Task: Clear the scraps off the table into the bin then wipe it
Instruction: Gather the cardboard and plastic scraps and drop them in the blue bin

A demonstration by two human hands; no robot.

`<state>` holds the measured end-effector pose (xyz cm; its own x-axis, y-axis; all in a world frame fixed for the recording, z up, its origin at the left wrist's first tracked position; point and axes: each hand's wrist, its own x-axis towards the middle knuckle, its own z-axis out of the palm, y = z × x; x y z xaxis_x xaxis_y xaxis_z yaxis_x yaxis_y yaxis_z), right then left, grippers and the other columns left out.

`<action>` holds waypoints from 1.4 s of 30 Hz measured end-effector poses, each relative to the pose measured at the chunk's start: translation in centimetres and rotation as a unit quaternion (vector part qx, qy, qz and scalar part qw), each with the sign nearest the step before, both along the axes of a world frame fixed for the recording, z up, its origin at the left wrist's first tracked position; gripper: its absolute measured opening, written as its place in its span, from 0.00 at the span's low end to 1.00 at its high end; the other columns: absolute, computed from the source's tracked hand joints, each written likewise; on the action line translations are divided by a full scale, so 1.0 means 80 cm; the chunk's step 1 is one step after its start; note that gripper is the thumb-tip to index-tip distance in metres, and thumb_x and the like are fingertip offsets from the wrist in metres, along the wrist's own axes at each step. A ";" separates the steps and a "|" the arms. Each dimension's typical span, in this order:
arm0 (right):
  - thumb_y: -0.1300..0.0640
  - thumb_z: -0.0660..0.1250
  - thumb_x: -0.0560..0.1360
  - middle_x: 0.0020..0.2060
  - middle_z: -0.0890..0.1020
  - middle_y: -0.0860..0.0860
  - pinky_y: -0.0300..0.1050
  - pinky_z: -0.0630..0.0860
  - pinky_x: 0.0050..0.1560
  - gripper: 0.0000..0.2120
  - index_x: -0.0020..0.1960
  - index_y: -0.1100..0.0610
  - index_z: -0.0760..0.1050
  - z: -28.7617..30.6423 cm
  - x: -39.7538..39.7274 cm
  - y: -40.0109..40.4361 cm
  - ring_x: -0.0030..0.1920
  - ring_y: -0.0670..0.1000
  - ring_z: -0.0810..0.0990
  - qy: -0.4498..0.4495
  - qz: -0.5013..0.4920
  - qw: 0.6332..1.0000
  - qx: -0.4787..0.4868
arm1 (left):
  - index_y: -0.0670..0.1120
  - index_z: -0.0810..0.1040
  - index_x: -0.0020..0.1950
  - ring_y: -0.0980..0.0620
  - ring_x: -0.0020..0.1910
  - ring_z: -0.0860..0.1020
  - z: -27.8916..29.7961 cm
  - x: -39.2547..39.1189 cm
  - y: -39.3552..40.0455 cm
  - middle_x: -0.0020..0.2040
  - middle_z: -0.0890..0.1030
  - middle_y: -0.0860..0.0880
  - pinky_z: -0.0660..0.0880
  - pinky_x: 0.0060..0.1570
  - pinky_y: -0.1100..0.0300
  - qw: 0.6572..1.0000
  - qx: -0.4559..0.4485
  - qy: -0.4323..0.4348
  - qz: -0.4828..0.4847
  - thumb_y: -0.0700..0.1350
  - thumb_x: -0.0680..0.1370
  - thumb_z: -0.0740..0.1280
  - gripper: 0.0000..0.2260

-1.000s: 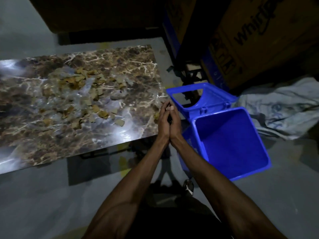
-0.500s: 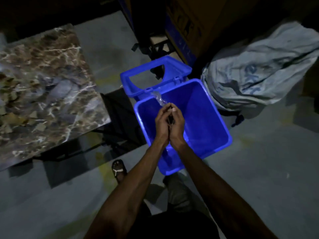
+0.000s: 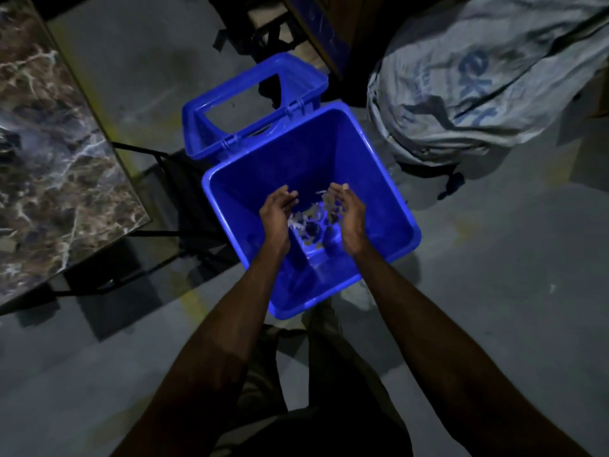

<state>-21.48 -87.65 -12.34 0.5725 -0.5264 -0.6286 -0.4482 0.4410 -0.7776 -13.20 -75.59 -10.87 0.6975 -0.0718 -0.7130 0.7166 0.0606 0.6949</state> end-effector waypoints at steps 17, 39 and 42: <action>0.61 0.59 0.85 0.46 0.86 0.52 0.42 0.78 0.46 0.11 0.54 0.58 0.81 0.155 0.024 0.234 0.47 0.46 0.85 -0.050 0.124 0.991 0.005 | 0.44 0.82 0.57 0.53 0.40 0.82 0.142 -0.037 0.203 0.44 0.86 0.47 0.76 0.41 0.62 0.996 -0.039 -0.050 0.065 0.36 0.81 0.64 0.09; 0.62 0.62 0.85 0.47 0.84 0.60 0.41 0.80 0.49 0.10 0.56 0.65 0.81 0.221 0.152 0.619 0.46 0.52 0.84 -0.151 0.383 0.911 -0.028 | 0.43 0.83 0.60 0.49 0.46 0.83 0.202 0.007 0.606 0.51 0.86 0.44 0.77 0.40 0.62 0.940 -0.064 -0.072 0.326 0.41 0.84 0.64 0.10; 0.62 0.62 0.85 0.49 0.84 0.60 0.44 0.80 0.52 0.11 0.58 0.69 0.80 0.212 0.171 0.630 0.49 0.54 0.84 -0.153 0.387 0.909 -0.025 | 0.43 0.83 0.60 0.48 0.48 0.85 0.204 0.025 0.614 0.53 0.87 0.43 0.78 0.39 0.64 0.935 -0.075 -0.066 0.340 0.42 0.84 0.65 0.09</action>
<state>-7.81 -37.22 4.66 0.9276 0.0856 -0.3636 -0.3682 0.0453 -0.9286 -11.17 -26.50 5.44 0.6996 0.3270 -0.6353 0.3860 0.5752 0.7212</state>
